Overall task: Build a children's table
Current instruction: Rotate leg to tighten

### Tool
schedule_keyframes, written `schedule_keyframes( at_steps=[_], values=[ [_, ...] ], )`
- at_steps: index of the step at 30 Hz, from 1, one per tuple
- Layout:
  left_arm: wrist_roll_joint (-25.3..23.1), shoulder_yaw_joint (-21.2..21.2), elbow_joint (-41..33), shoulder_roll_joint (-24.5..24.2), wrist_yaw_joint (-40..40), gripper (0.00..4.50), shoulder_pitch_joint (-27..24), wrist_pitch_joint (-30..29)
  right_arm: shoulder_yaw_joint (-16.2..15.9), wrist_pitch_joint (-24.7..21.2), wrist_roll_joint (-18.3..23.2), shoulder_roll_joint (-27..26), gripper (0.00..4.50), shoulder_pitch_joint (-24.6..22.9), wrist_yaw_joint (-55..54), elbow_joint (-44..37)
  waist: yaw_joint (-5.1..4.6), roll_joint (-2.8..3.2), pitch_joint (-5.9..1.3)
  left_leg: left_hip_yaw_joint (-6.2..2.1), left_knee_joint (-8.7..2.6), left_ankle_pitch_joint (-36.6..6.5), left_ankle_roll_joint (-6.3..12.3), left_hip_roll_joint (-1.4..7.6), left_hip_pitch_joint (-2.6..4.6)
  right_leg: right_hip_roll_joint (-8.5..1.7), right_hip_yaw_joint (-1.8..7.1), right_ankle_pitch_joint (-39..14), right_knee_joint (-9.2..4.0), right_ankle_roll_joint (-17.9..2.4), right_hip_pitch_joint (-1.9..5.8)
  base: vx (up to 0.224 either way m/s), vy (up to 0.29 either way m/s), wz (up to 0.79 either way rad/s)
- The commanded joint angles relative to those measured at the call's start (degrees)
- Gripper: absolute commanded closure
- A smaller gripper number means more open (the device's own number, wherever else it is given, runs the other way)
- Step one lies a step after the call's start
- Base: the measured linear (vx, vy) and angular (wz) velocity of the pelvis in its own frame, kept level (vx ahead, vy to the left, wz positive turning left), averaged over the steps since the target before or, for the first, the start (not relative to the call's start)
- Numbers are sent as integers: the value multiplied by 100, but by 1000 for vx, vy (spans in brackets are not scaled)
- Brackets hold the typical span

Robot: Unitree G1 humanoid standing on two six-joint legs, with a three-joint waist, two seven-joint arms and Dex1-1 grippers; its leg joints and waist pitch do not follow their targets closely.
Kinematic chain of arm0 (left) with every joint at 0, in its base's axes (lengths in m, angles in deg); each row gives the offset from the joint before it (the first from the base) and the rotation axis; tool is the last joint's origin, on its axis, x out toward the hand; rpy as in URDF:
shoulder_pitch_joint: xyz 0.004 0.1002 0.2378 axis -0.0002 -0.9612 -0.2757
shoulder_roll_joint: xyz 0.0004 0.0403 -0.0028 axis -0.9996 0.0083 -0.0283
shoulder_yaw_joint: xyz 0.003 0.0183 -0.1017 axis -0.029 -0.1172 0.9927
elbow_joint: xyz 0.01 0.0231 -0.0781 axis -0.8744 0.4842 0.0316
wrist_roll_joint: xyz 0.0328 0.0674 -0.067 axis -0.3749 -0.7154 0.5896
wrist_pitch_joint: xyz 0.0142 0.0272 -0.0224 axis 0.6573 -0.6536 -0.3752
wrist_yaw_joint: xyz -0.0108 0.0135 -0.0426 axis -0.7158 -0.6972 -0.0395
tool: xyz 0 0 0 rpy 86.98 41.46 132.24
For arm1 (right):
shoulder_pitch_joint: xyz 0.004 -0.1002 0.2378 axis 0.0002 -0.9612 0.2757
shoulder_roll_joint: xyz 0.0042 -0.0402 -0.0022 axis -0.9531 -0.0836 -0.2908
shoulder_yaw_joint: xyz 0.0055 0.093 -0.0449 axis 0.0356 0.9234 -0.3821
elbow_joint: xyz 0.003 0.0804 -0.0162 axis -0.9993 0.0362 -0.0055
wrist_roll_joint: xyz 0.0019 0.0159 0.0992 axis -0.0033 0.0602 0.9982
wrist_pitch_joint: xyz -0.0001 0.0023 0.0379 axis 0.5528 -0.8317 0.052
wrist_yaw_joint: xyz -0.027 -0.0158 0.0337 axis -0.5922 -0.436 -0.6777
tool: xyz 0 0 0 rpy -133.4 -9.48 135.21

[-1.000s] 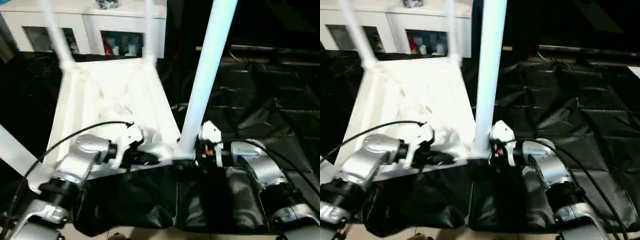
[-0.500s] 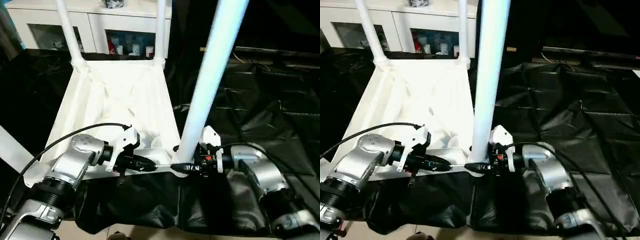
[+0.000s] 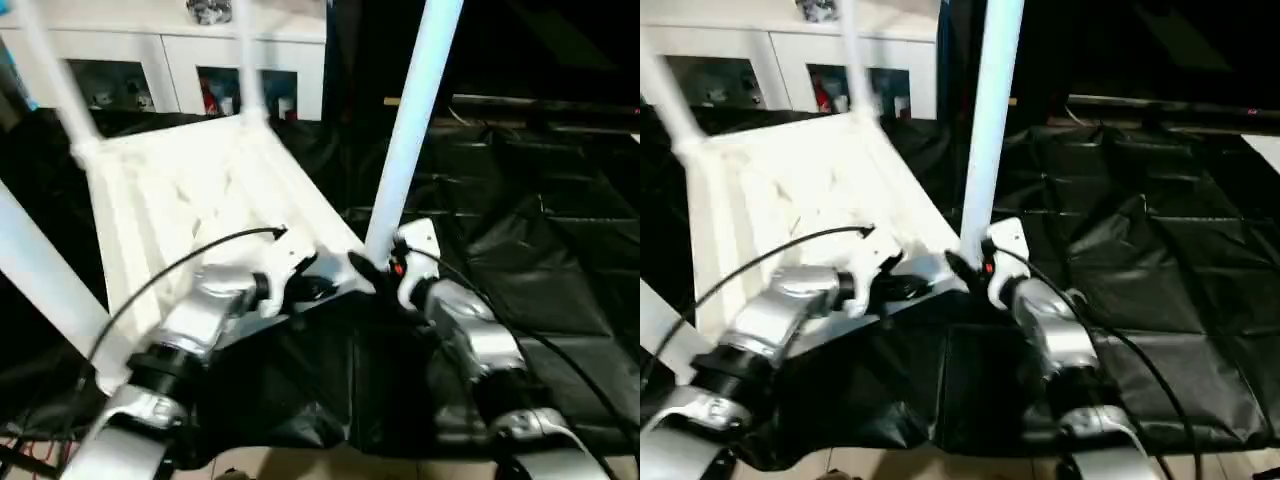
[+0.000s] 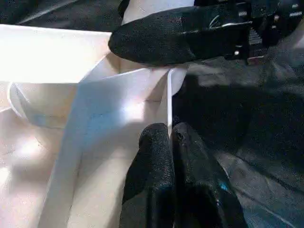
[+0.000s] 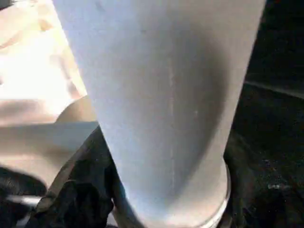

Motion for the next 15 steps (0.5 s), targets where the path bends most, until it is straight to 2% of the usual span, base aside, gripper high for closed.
schedule_keyframes(
  at_steps=[1, 2, 4, 8, 11, 13, 15],
  values=[
    [211, -65, -277, 508, -265, 450, 202, 175, -573, -75, -77, -543, 148, -41, 351, 182, 8, -48, -370, 17, -384, -1425, 73, 68, 18, -221, 205, -1580, -470, -990, 250, 0, 0, 0],
    [196, -95, -302, 506, -235, 450, 179, 214, -592, -49, -56, -545, 148, -50, 427, 158, 14, -43, -371, 26, -377, -1409, 111, 69, 28, -226, 207, -1546, -473, -1002, 246, 0, 0, 0],
    [186, -130, -326, 485, -177, 450, 156, 242, -598, -53, -22, -536, 111, -56, 520, 134, 18, -30, -376, 26, -378, -1304, 154, 73, 16, -222, 205, -1383, -453, -1044, 258, 0, 0, 0],
    [181, -282, -560, 275, 164, 450, -22, 254, -733, -82, -38, -307, 78, -120, 974, -103, 15, -22, -369, 19, -387, -1415, 159, 82, 15, -233, 203, -1502, -465, -1036, 264, 0, 0, 0],
    [294, -404, -902, -103, 862, 450, -235, 266, -1051, -46, -65, 255, 66, -343, 1956, -495, 24, -31, -382, 12, -379, -1363, 197, 88, 0, -221, 194, -1338, -440, -1041, 296, 0, 0, 0],
    [385, -493, -1089, -409, 1370, 450, -368, 275, -1185, 1, -33, 651, 66, -489, 2550, -723, 18, -25, -379, 25, -370, -1296, 301, 95, 2, -211, 203, -1053, -415, -1157, 285, 0, 0, 0],
    [434, -517, -1174, -570, 1600, 450, -435, 288, -1205, -24, 55, 827, 66, -551, 2867, -854, 28, -20, -362, 35, -369, -1354, 309, 95, 20, -218, 208, -1170, -432, -1200, 260, 0, 0, 0]
  ],
)
